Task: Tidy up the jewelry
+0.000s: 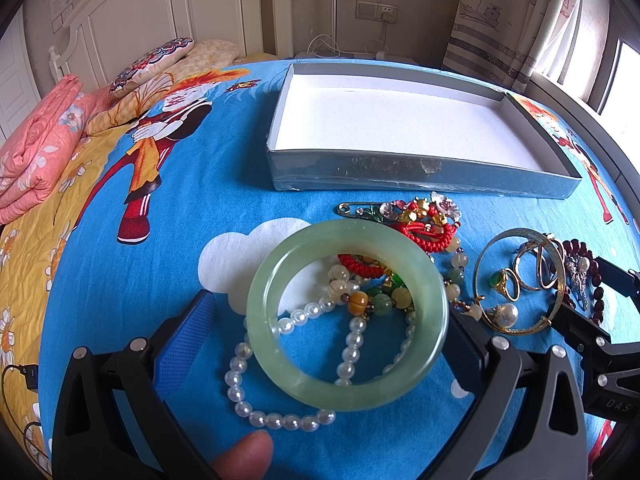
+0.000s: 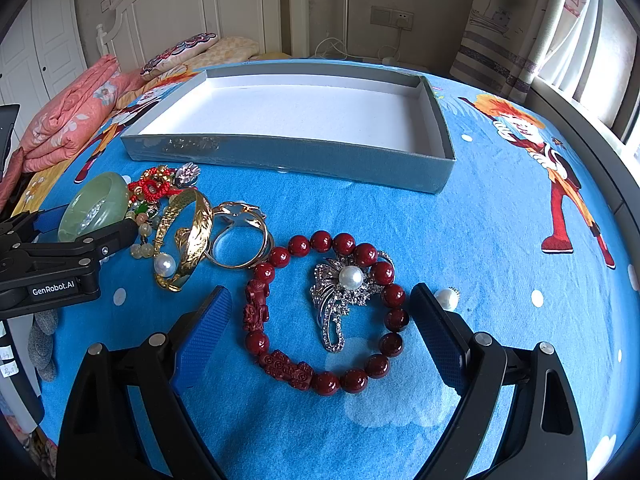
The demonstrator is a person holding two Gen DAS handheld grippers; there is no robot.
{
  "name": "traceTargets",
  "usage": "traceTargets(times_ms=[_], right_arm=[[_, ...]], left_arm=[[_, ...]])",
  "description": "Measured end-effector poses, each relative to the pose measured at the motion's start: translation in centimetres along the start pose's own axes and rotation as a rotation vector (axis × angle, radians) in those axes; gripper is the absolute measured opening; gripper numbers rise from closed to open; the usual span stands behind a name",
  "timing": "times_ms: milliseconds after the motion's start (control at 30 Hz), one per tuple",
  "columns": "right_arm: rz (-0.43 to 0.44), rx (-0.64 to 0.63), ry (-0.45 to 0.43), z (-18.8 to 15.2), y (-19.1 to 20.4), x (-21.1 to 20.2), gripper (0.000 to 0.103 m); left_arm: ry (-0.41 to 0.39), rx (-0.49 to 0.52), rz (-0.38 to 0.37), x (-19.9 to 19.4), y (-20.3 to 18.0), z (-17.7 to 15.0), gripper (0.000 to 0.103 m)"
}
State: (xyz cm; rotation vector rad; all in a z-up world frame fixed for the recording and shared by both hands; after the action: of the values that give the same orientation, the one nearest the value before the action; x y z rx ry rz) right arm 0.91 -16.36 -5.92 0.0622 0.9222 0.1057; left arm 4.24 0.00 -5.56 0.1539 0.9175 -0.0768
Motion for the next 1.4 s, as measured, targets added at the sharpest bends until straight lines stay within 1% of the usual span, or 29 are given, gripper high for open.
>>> traceTargets(times_ms=[1233, 1400], right_arm=[[-0.001, 0.000, 0.000, 0.13, 0.04, 0.15, 0.087], [0.028, -0.027, 0.005, 0.72, 0.34, 0.43, 0.087]], left_arm=[[0.000, 0.000, 0.000, 0.00, 0.00, 0.00, 0.101], [-0.001, 0.008, -0.005, -0.03, -0.06, 0.00, 0.101]])
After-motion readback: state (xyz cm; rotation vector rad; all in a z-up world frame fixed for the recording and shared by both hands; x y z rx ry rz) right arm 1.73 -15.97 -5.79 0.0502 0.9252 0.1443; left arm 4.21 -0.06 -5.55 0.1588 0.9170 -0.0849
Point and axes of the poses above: each gripper's, at about its wrist camera, not at the fingertips, and x roughly the way its jaws point, y to its left, z to its top, the point moved 7 cm from there along x, roughly the way its jaws point, and after that the axes turned 9 degrees about x, right-handed, at the moved point
